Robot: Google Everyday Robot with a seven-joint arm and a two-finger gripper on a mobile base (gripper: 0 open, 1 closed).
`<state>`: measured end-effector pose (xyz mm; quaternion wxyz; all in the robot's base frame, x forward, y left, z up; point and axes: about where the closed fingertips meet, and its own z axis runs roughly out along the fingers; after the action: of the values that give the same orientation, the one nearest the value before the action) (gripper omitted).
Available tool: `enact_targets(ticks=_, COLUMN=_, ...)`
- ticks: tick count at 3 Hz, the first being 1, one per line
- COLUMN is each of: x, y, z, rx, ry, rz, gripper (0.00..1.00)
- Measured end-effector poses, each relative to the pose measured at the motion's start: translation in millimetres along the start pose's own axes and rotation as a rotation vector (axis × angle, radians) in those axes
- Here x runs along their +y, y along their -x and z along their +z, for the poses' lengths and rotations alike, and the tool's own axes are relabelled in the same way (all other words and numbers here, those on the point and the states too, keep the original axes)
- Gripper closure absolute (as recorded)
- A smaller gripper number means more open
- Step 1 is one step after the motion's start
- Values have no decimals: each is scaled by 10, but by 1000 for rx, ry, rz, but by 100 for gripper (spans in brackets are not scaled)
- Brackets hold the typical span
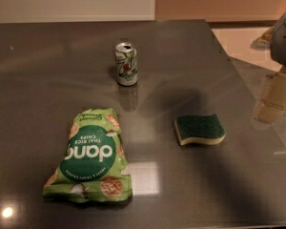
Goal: Move sponge near 7up can
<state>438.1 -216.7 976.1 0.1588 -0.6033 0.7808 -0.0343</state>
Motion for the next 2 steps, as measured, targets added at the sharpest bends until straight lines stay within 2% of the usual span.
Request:
enact_targets(ticks=1, x=-4, y=5, z=5, rx=-1, ry=-1, rz=-1, gripper=0)
enact_targets(ticks=2, x=43, y=3, z=183, rx=-18, ry=29, rz=-19, gripper=0)
